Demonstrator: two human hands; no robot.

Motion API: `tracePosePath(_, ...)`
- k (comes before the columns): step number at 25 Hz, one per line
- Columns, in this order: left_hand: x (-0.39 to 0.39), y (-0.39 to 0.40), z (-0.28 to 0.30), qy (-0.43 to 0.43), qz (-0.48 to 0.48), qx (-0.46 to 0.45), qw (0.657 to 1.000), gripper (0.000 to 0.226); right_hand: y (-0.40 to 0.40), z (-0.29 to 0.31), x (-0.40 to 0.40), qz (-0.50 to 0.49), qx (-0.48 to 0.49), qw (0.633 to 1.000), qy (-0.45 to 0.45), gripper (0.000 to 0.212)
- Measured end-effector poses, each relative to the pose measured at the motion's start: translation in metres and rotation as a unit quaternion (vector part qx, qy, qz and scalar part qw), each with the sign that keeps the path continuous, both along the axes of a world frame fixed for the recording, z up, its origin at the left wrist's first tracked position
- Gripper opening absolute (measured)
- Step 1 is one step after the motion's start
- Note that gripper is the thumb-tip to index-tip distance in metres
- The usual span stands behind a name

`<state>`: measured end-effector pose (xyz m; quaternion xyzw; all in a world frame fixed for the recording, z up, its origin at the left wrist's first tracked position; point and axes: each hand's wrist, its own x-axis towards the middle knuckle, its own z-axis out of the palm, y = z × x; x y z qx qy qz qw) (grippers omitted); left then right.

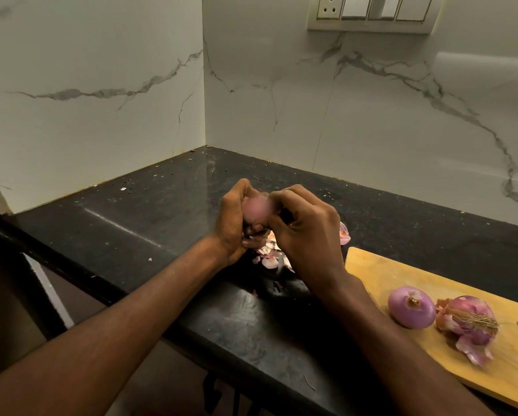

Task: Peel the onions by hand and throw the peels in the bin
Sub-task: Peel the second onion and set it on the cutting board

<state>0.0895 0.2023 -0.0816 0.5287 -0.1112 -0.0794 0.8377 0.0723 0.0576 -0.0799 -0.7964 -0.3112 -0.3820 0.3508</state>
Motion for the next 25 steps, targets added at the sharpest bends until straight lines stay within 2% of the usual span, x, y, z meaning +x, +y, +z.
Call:
tracePosePath(6,0.004,0.001,-0.003,-0.004,-0.003,0.004,1.000,0.047,0.001,-0.001,0.002,-0.007,0.004,1.000,0.012,0.014)
tracePosePath(14,0.006,0.001,-0.001,0.026,-0.040,-0.001,0.999,0.054,-0.009,0.002,0.009,0.038,0.013,0.999,0.033,0.020)
tracePosePath(22,0.006,0.001,-0.002,0.046,-0.053,-0.005,0.998,0.056,-0.008,0.001,0.010,0.004,-0.009,1.000,0.014,0.012)
tracePosePath(25,0.004,-0.002,0.000,0.022,-0.049,0.028,0.998,0.063,-0.015,0.003,0.009,-0.010,0.008,1.000,0.012,0.014)
